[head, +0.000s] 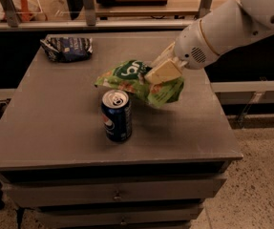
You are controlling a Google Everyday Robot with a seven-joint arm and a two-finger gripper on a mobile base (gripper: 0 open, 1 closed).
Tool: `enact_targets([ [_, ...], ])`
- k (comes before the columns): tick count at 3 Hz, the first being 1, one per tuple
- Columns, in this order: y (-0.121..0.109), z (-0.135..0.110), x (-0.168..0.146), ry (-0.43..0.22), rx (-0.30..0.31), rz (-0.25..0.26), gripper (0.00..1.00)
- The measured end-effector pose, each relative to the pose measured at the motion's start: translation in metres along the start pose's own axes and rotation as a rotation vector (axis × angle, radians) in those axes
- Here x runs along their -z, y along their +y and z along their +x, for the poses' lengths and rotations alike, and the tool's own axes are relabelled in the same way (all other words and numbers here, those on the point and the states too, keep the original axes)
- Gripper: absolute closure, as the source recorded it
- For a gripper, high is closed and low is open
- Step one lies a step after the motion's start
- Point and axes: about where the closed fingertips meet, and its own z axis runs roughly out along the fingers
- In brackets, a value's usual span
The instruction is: Move green rice chip bag near pepsi can
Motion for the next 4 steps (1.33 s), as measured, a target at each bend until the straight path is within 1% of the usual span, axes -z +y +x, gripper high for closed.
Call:
enact_targets([
  [2,0.004,0.016,-0.004,0.032,-0.007,-0.019,0.12],
  [3,0.008,0.022,-0.003,0.040,-0.009,-0.030,0.00],
  [4,0.009,0.028,0.003,0.051,-0.007,-0.033,0.00],
])
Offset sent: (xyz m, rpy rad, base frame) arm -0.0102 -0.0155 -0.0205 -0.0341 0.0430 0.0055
